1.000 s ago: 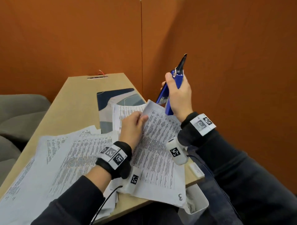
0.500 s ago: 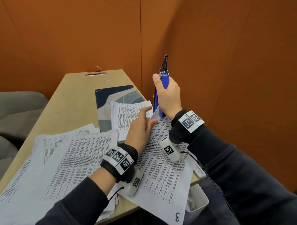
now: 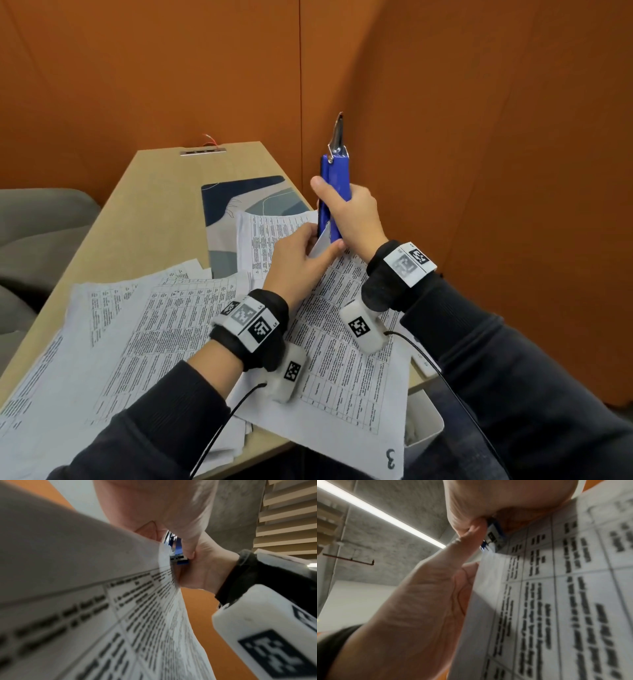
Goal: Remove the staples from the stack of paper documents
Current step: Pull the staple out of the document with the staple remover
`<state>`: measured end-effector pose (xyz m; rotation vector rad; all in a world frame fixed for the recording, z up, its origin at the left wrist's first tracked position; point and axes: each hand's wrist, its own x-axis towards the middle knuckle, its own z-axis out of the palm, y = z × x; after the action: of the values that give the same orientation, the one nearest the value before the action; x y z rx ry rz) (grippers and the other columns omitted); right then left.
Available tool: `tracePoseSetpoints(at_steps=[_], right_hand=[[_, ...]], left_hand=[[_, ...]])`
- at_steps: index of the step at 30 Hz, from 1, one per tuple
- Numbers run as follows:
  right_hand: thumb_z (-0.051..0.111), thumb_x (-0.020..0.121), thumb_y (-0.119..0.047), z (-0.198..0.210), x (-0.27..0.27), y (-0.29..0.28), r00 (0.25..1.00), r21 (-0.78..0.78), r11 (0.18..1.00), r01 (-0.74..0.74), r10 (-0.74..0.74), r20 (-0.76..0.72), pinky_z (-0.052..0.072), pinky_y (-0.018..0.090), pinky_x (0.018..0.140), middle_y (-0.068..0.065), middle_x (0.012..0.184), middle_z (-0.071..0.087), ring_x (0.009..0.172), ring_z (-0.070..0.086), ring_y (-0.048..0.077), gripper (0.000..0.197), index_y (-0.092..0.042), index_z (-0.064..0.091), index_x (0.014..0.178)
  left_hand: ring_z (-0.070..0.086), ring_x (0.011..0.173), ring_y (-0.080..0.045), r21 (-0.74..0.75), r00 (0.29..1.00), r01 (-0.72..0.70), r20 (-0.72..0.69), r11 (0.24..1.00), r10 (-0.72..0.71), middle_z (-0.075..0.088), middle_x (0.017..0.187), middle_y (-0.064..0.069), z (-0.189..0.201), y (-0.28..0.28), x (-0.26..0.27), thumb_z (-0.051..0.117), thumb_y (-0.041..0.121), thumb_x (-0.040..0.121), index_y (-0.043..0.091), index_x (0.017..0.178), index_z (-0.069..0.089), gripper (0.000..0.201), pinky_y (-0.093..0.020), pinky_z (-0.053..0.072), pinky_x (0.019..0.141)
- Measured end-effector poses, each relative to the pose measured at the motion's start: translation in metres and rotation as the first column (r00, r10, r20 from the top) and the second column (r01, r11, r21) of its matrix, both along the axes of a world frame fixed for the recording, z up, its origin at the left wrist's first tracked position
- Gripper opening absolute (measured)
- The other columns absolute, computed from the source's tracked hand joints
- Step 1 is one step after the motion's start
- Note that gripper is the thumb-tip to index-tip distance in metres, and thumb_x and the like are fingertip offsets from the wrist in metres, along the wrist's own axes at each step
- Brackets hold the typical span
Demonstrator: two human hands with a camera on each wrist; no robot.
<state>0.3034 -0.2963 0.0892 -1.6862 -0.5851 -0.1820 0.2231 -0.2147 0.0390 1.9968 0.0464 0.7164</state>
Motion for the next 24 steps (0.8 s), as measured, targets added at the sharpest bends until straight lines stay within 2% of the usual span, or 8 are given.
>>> tracePoseSetpoints(at_steps=[6, 8, 11, 13, 14, 16, 20, 24], right_hand=[[0.063, 0.091, -0.042, -0.009, 0.003, 0.003, 0.997, 0.014, 0.999, -0.033, 0.034, -0.063, 0.045, 0.031, 0.063, 0.007, 0.068, 0.051, 0.065, 0.051, 0.020, 0.038, -0.009, 0.054, 0.075], [0.063, 0.091, -0.042, -0.011, 0.005, 0.005, 0.997, 0.018, 0.999, -0.030, 0.031, -0.067, 0.043, 0.030, 0.062, 0.006, 0.065, 0.049, 0.063, 0.049, 0.020, 0.040, -0.007, 0.054, 0.075], [0.062, 0.091, -0.044, -0.016, 0.013, 0.004, 0.995, 0.009, 0.998, 0.058, -0.057, -0.079, 0.039, 0.021, 0.057, -0.002, 0.058, 0.048, 0.055, 0.045, 0.012, 0.043, -0.014, 0.049, 0.063], [0.059, 0.092, -0.047, -0.016, 0.022, 0.000, 0.982, 0.044, 0.989, 0.140, -0.134, -0.132, 0.042, 0.023, 0.060, -0.005, 0.060, 0.051, 0.056, 0.048, 0.011, 0.041, -0.020, 0.049, 0.063], [0.058, 0.093, -0.047, -0.015, 0.026, -0.003, 0.972, 0.096, 0.980, 0.173, -0.155, -0.177, 0.043, 0.026, 0.063, -0.006, 0.062, 0.051, 0.057, 0.049, 0.012, 0.038, -0.022, 0.051, 0.066], [0.055, 0.096, -0.045, -0.013, 0.033, -0.009, 0.952, 0.279, 0.929, 0.243, -0.173, -0.251, 0.042, 0.030, 0.064, -0.008, 0.062, 0.047, 0.056, 0.047, 0.011, 0.034, -0.023, 0.049, 0.070], [0.053, 0.097, -0.043, -0.006, 0.048, -0.017, 0.922, 0.545, 0.766, 0.343, -0.161, -0.353, 0.044, 0.031, 0.066, -0.007, 0.067, 0.043, 0.058, 0.046, 0.010, 0.022, -0.026, 0.050, 0.084], [0.052, 0.098, -0.044, -0.016, 0.061, -0.015, 0.877, 0.490, 0.806, 0.332, -0.073, -0.475, 0.044, 0.022, 0.059, -0.006, 0.070, 0.041, 0.059, 0.046, 0.008, 0.022, -0.027, 0.046, 0.085]], left_hand=[[0.052, 0.064, -0.015, 0.060, 0.999, -0.050, 0.017, 0.997, 0.049, 0.064, 0.075, -0.007, -0.004, -0.001, 0.002, 0.065, 0.038, 0.085, 0.010, 0.085, 0.060, 0.029, -0.037, 0.045, 0.061], [0.054, 0.065, -0.014, 0.000, 0.999, -0.034, 0.007, 0.999, 0.034, 0.064, 0.077, -0.004, -0.006, 0.000, 0.005, 0.065, 0.039, 0.085, 0.013, 0.086, 0.060, 0.026, -0.032, 0.046, 0.062], [0.062, 0.086, -0.007, -0.018, 0.941, 0.179, -0.288, 0.984, -0.177, 0.064, 0.098, 0.006, -0.007, 0.015, 0.007, 0.068, 0.042, 0.083, 0.021, 0.111, 0.052, 0.038, -0.022, 0.051, 0.076], [0.064, 0.097, -0.015, 0.069, 0.813, 0.302, -0.540, 0.951, -0.219, 0.063, 0.112, 0.001, -0.018, 0.032, 0.007, 0.066, 0.028, 0.086, 0.018, 0.123, 0.046, 0.043, -0.032, 0.054, 0.083], [0.064, 0.097, -0.018, 0.107, 0.790, 0.299, -0.585, 0.948, -0.184, 0.063, 0.113, -0.003, -0.023, 0.041, 0.004, 0.063, 0.021, 0.088, 0.016, 0.122, 0.049, 0.037, -0.036, 0.055, 0.084], [0.065, 0.092, -0.021, 0.075, 0.819, 0.194, -0.561, 0.978, -0.120, 0.065, 0.110, -0.006, -0.031, 0.059, 0.004, 0.059, 0.014, 0.091, 0.014, 0.116, 0.056, 0.025, -0.037, 0.056, 0.080], [0.064, 0.079, -0.017, -0.095, 0.928, -0.101, -0.367, 0.990, 0.059, 0.065, 0.090, -0.002, -0.012, 0.096, 0.025, 0.059, 0.011, 0.091, 0.010, 0.108, 0.061, 0.017, -0.025, 0.050, 0.063], [0.065, 0.097, -0.027, -0.236, 0.928, -0.226, -0.347, 0.945, 0.136, 0.067, 0.110, -0.011, 0.000, 0.147, 0.080, 0.060, 0.006, 0.090, 0.005, 0.121, 0.060, 0.031, -0.043, 0.053, 0.089]])
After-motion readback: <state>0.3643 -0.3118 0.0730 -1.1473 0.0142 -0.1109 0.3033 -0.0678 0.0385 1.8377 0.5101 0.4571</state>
